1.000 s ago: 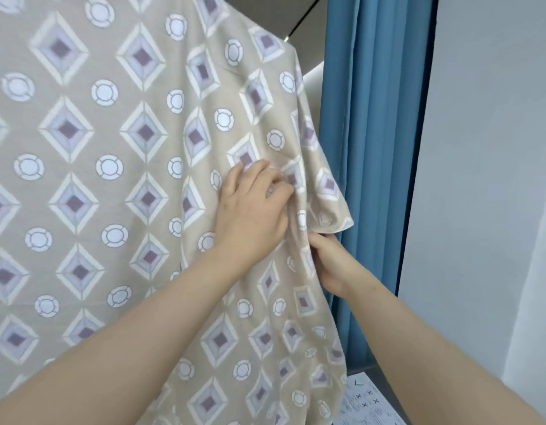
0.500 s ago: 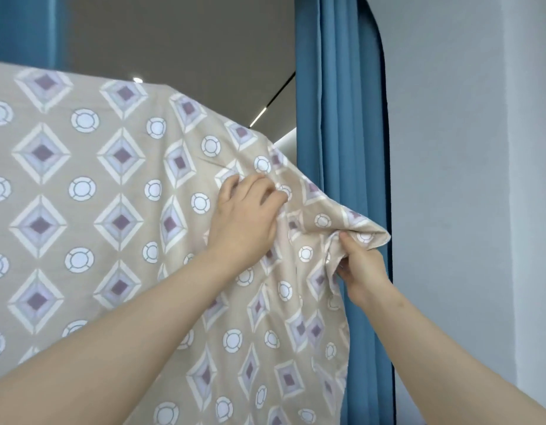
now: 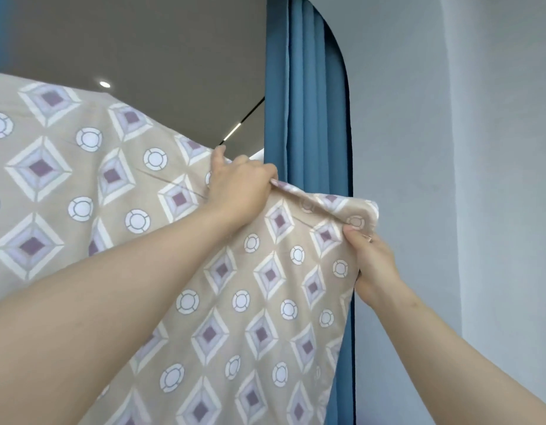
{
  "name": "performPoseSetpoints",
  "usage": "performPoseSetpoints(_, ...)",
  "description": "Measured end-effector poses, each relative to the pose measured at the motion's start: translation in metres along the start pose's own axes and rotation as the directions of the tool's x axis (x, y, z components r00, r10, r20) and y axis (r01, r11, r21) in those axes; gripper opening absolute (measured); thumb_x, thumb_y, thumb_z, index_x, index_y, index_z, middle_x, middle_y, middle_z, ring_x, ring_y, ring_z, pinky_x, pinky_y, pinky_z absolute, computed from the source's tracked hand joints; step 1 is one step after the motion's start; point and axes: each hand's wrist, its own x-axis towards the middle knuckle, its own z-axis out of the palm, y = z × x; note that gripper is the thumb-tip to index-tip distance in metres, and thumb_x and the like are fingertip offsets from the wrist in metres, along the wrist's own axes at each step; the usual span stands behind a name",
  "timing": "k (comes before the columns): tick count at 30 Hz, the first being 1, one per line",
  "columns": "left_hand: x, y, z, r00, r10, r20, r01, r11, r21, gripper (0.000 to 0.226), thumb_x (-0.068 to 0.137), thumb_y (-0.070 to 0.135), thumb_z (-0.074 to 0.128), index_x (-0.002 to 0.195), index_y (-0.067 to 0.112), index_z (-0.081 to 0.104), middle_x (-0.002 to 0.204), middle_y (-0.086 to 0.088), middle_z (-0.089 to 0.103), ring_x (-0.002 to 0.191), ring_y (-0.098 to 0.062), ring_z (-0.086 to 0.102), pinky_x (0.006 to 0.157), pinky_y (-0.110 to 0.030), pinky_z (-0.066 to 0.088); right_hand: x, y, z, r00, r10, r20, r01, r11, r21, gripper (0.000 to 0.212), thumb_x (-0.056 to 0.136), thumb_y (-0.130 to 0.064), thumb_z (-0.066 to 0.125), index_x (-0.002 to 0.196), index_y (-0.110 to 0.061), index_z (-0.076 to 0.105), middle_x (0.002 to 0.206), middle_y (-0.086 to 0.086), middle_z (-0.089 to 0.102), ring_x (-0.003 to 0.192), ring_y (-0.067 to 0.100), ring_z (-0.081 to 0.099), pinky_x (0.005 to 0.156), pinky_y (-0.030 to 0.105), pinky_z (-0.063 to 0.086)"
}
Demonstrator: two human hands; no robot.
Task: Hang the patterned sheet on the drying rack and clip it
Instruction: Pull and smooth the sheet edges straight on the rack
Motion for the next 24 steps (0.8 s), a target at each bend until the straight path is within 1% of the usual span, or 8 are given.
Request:
performPoseSetpoints(2,0.003,0.005,0.001,1.0,-0.024,-0.018,0.023,0.999,-0.046,0.03,0.093,0.012,0.034,0.105,0.023,0.059,0.1,0.001,0.062,0.107,-0.023,0.049,0.11,-0.05,0.008,0.003,-0.003,-0.002,0.999,-0.029,-0.014,0.028,0.998,-0.052,0.006,0.09,-0.021,0.061,0.087,-0.02,0.066,0.095,0.004,0.07,0.087,0.021,0.066,0.076,0.031,0.054)
performPoseSetpoints(5,0.008,0.011,0.0,0.997,-0.036,-0.071,0.031,0.997,-0.074,0.031,0.093,0.014,0.034,0.105,0.023,0.061,0.105,0.002,0.061,0.112,-0.024,0.045,0.108,-0.049,0.012,0.008,-0.019,-0.003,0.989,-0.12,-0.09,0.113,0.991,-0.077,0.012,0.09,-0.017,0.061,0.078,-0.02,0.061,0.078,-0.003,0.066,0.069,0.012,0.063,0.06,0.022,0.052)
performPoseSetpoints(8,0.018,0.018,-0.001,0.988,-0.07,-0.136,0.054,0.992,-0.115,0.031,0.094,0.015,0.036,0.105,0.026,0.062,0.108,0.003,0.061,0.113,-0.023,0.044,0.106,-0.047,0.014,0.018,-0.033,-0.003,0.988,-0.123,-0.097,0.126,0.991,0.033,0.009,0.091,-0.016,0.059,0.083,-0.018,0.06,0.082,-0.001,0.066,0.075,0.015,0.063,0.072,0.029,0.052)
performPoseSetpoints(12,0.02,0.024,0.005,0.993,-0.057,-0.1,0.05,0.996,-0.073,0.028,0.092,0.012,0.038,0.101,0.023,0.062,0.103,0.001,0.062,0.109,-0.025,0.046,0.107,-0.05,0.012,0.017,-0.027,-0.008,0.998,-0.033,-0.056,0.036,0.998,0.057,0.004,0.092,-0.014,0.058,0.094,-0.013,0.061,0.085,0.002,0.067,0.072,0.015,0.064,0.064,0.029,0.053)
performPoseSetpoints(15,0.015,0.025,0.007,0.975,-0.066,-0.211,0.054,0.997,-0.063,0.025,0.093,0.012,0.041,0.102,0.019,0.063,0.103,0.0,0.063,0.109,-0.026,0.047,0.109,-0.05,0.01,0.016,-0.033,-0.011,0.991,-0.047,-0.123,0.062,0.991,0.123,0.01,0.089,-0.013,0.062,0.08,-0.014,0.059,0.081,0.003,0.065,0.07,0.016,0.063,0.066,0.03,0.054)
performPoseSetpoints(17,0.012,0.027,0.008,0.974,-0.087,-0.209,0.07,0.994,-0.089,0.026,0.093,0.011,0.041,0.105,0.02,0.062,0.104,0.0,0.063,0.11,-0.025,0.047,0.109,-0.05,0.009,0.015,-0.036,-0.012,0.991,-0.036,-0.13,0.055,0.988,0.147,0.012,0.088,-0.012,0.063,0.078,-0.014,0.057,0.08,0.003,0.064,0.069,0.016,0.062,0.065,0.03,0.054)
performPoseSetpoints(21,0.012,0.018,0.005,0.978,-0.122,-0.172,0.103,0.988,-0.117,0.027,0.093,0.012,0.039,0.103,0.022,0.062,0.102,0.0,0.064,0.107,-0.026,0.048,0.105,-0.046,0.015,0.008,-0.037,-0.017,0.988,-0.063,-0.144,0.082,0.989,0.125,0.009,0.085,-0.008,0.067,0.083,-0.013,0.059,0.083,0.004,0.065,0.067,0.014,0.064,0.055,0.023,0.055)
performPoseSetpoints(24,0.011,0.017,-0.002,0.972,-0.17,-0.16,0.138,0.971,-0.193,0.028,0.097,0.022,0.035,0.102,0.022,0.062,0.103,0.0,0.063,0.108,-0.025,0.048,0.102,-0.044,0.02,0.004,-0.039,-0.02,0.991,-0.059,-0.116,0.085,0.969,0.231,0.018,0.083,-0.005,0.068,0.098,-0.012,0.058,0.088,0.004,0.066,0.067,0.014,0.068,0.061,0.027,0.058)
